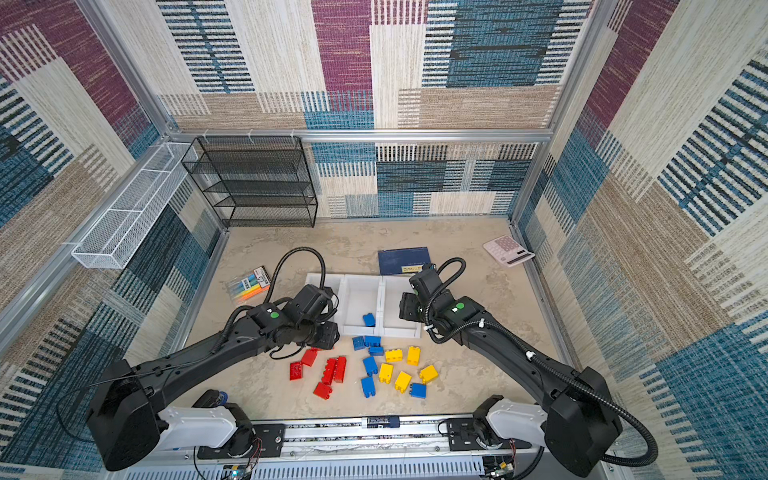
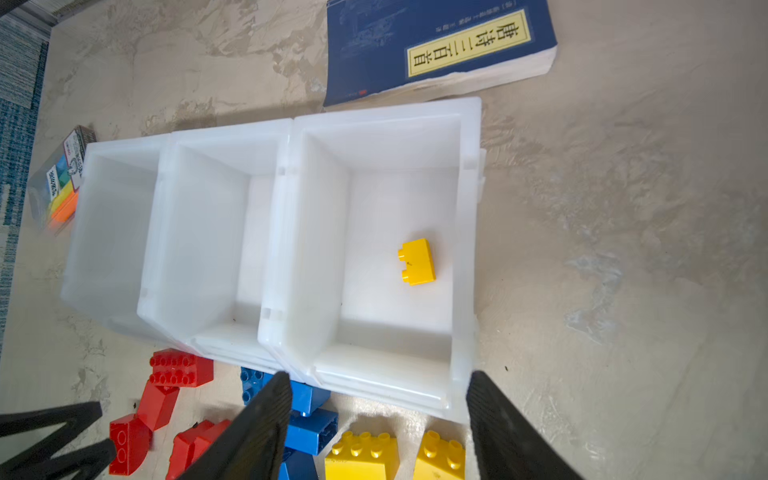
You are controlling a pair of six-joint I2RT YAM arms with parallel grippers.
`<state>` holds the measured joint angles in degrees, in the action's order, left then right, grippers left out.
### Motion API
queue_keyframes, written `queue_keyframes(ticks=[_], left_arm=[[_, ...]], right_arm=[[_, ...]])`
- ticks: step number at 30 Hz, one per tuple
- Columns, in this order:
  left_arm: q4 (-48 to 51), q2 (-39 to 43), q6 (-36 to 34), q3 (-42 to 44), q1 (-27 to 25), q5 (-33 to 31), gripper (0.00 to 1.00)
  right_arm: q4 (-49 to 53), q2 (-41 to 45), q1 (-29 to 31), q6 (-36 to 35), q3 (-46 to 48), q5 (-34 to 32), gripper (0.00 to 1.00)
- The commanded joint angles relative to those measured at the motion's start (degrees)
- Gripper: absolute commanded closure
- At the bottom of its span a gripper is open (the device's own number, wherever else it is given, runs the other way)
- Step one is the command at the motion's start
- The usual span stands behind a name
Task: Sort the legos into containers by color
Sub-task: 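Grasp a red brick from the pile with the left gripper and lift it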
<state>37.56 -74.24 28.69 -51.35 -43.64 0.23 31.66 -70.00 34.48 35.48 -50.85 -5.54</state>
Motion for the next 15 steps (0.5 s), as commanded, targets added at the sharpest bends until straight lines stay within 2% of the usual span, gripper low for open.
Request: queue_keyframes(ticks=[1,8,15], left_arm=[[3.18,1.86,4.72,3.00,-0.81,-0.07,0.53],[3.33,3.37,7.25,8.97,-2.84,1.44,0.53],[0.33,-0.75,6.77,8.16,-4.18,2.99,0.56]], right_arm=[[-2.37,-0.55,-0.03,-0.76,-0.32,0.95,0.30],[-3.43,-1.08,-0.03,-0.42,0.36,1.43,0.30],[-3.62,-1.28,-0.03,-0.15,0.59,1.50,0.31]])
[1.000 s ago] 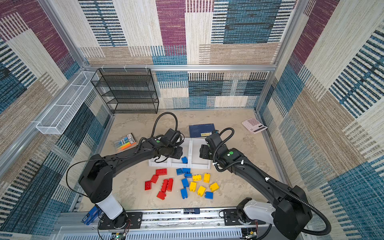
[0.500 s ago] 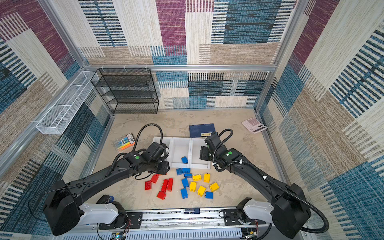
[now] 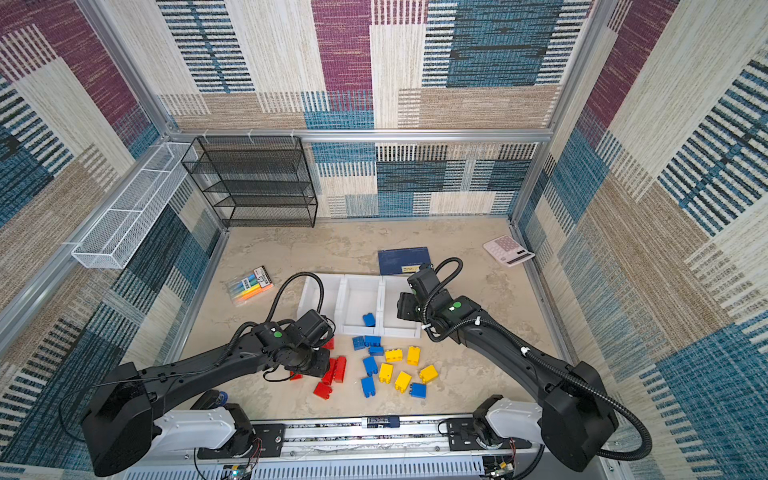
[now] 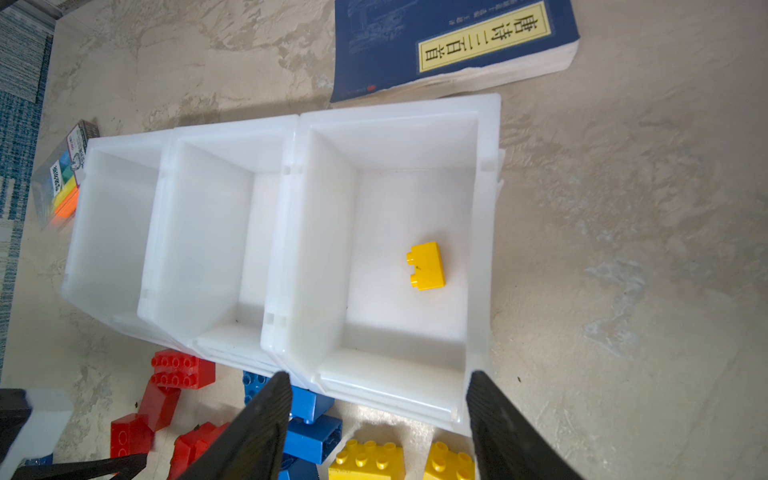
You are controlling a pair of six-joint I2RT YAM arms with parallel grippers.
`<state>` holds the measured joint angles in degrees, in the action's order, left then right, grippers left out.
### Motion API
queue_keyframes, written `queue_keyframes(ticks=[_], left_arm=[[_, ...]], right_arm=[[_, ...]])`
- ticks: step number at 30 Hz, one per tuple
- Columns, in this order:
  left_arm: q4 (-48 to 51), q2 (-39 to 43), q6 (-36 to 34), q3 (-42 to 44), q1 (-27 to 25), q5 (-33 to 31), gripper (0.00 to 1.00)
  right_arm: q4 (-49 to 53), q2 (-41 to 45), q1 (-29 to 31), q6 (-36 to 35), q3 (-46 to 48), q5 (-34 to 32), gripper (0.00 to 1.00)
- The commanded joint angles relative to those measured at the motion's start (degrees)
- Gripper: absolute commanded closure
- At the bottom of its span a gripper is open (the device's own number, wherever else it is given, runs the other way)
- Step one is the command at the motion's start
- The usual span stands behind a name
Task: Sort the legos into containers by color
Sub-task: 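Grasp a red brick from the pile with the left gripper and lift it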
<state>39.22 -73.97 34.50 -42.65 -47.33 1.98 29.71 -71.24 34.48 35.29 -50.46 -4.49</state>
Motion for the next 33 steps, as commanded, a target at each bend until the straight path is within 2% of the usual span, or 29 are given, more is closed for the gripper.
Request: queue_keyframes(ticks=[1,9,18,20,24,26,29,33], left_arm=[[-1.56,-1.67,1.00,-0.67,-0.85,1.32,0.56],[-3.53,-4.72,0.92,-0.58,-1.54,1.45,0.64],[-3.57,-6.19,0.33,-0.70,-1.58,-0.68,0.79],[-2.42,-5.90,0.00,-1.81,-1.58,-1.28,0.82],[0.98,-2.10,-2.09,-7.22,-1.04,-4.85,0.83],[1.21,0.02,-4.09,-10.33,0.45,-5.92,0.82],[0.35,1.60,-7.27,-14.28,5.50,-5.20,0.82],[-2.57,-0.81,-11.58,-17.40,13.09,-3.85,0.83]], right_arm=[[-1.76,-0.06,0.02,0.04,0.27,0.45,0.31],[-1.98,-0.22,0.04,0.22,0.27,0.64,0.31],[-1.66,0.29,-0.02,0.14,0.70,0.54,0.32],[-1.55,0.30,0.02,0.14,0.64,0.58,0.33],[-1.15,0.71,-0.02,-0.04,0.54,0.23,0.33],[-1.14,0.93,-0.02,-0.11,0.52,0.18,0.34],[-1.31,0.76,-0.03,-0.06,0.45,0.20,0.34],[-1.59,0.24,0.02,-0.37,0.14,0.58,0.35]])
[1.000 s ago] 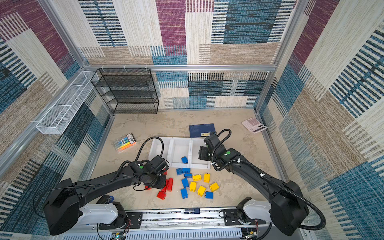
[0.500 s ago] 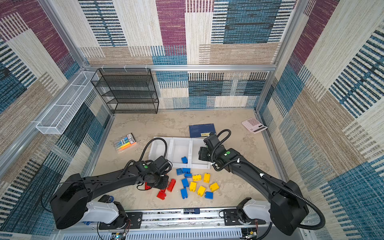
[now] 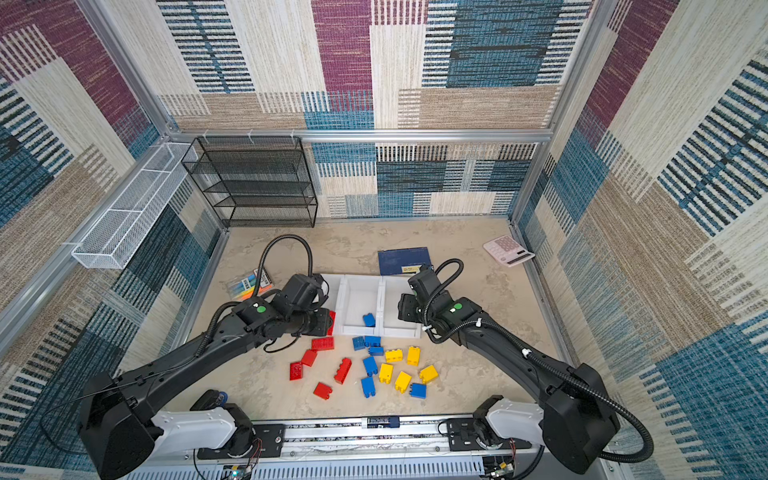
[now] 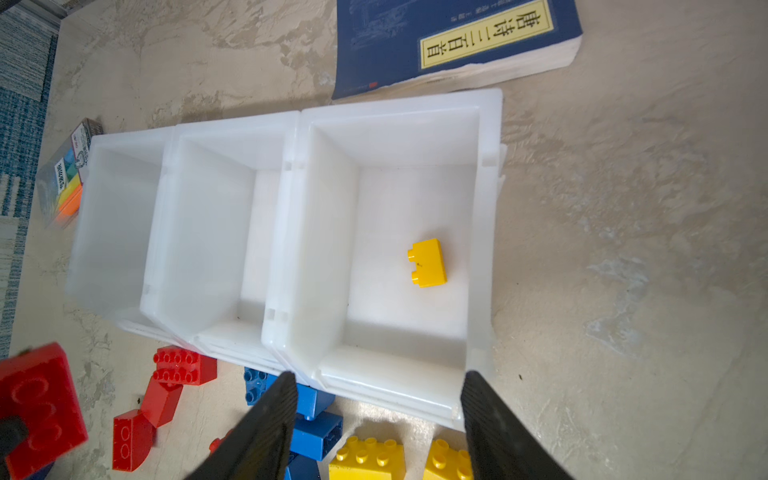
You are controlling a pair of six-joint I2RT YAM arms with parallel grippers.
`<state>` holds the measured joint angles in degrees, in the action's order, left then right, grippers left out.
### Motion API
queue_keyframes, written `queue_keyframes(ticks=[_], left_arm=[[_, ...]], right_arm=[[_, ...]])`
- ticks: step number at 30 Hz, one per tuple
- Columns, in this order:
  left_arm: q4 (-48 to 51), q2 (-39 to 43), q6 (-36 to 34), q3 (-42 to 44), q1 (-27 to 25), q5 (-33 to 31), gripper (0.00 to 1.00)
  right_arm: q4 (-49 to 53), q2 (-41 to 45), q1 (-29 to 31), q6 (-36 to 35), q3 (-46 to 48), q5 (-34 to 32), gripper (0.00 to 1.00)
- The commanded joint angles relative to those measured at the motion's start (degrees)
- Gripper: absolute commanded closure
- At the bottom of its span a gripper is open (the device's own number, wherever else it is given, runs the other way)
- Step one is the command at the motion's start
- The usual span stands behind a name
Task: Sort the legos into containers by color
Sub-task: 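Grasp a red brick from the pile with the left gripper and lift it, then release the red brick into the end bin nearest the left gripper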
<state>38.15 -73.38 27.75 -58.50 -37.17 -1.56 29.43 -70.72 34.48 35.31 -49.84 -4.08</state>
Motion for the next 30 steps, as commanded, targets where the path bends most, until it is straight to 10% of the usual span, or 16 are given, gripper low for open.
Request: queue_keyframes(ticks=[1,14,21,30], left_arm=[[-1.92,-2.98,-6.04,-2.51,4.12,-0.11,0.83],[-7.99,-17.61,-6.38,-4.28,10.67,1.85,0.82],[-9.19,-17.23,-5.21,-4.79,10.89,3.33,0.51],[-8.06,-14.55,-4.75,-4.30,10.98,2.12,0.47]], right_arm=[[-1.26,-0.48,-0.03,-0.42,-0.64,0.28,0.35],[0.06,-0.62,-0.02,-0.35,-1.30,-0.76,0.34],[0.02,-1.42,-0.02,-0.27,-1.69,-0.71,0.34],[0.51,-1.60,-0.02,-0.68,-1.93,-0.31,0.34]])
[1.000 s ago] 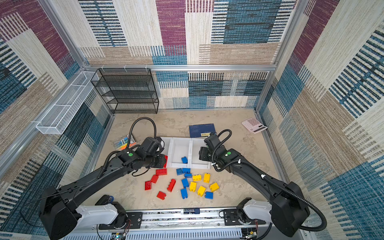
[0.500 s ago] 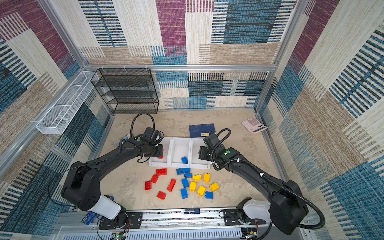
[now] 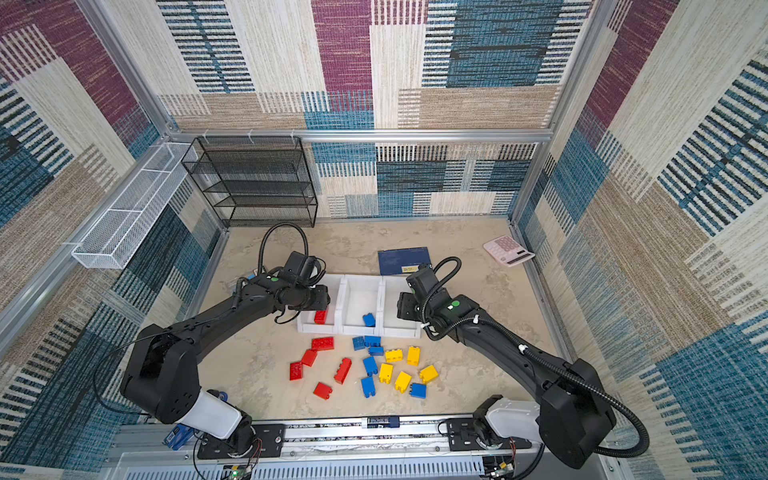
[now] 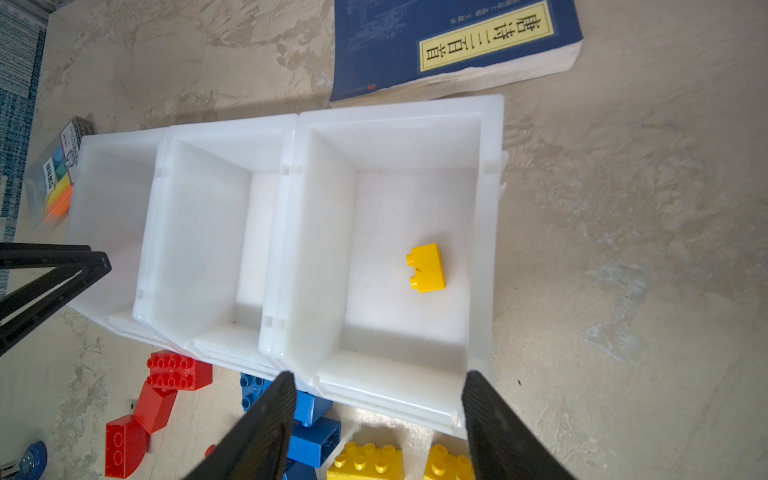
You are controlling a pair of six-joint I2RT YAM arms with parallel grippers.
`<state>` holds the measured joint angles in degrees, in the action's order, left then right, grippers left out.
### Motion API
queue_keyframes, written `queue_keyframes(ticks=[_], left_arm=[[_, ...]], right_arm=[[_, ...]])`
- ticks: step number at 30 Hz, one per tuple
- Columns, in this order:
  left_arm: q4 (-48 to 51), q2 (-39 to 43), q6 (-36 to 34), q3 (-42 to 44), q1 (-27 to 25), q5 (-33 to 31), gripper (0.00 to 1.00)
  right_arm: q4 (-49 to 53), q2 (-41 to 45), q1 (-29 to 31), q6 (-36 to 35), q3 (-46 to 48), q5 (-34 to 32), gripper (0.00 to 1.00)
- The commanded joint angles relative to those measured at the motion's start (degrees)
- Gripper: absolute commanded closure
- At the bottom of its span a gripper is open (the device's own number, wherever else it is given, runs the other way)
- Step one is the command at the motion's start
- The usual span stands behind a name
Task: Sort the legos into containers by color
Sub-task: 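Release the red brick into the end bin nearest the left gripper, then lower the right gripper and grasp a yellow brick in front of the bins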
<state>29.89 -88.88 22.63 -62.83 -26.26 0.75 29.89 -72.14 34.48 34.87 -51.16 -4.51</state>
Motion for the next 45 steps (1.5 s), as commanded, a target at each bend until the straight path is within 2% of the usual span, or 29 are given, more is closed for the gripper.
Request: queue_keyframes(ticks=[1,7,21,33,36,41,45], left_arm=[[0.10,1.29,0.65,0.20,0.07,0.01,0.47],[-0.65,4.43,1.62,1.91,0.07,-0.52,0.46],[-1.58,6.99,1.95,3.79,0.42,-0.11,0.45],[-2.56,6.25,2.07,4.38,0.51,1.53,0.44],[-2.63,6.43,1.97,4.67,0.52,1.83,0.44],[-2.81,6.70,2.06,5.52,0.61,2.42,0.44],[-2.87,7.05,2.06,5.79,0.66,2.41,0.44]], right_arm=[[0.36,-0.27,-0.03,-0.28,-0.73,0.20,0.34],[4.00,-0.64,0.50,-0.19,0.00,0.03,0.37],[8.38,2.57,3.63,7.82,8.60,0.65,0.40],[7.29,-4.59,7.53,11.31,8.99,-0.09,0.46],[6.94,-6.11,7.92,11.84,9.39,-0.27,0.51],[6.41,-7.75,8.56,12.28,9.20,-0.55,0.66],[7.22,-6.74,8.96,11.58,7.78,-0.71,0.69]])
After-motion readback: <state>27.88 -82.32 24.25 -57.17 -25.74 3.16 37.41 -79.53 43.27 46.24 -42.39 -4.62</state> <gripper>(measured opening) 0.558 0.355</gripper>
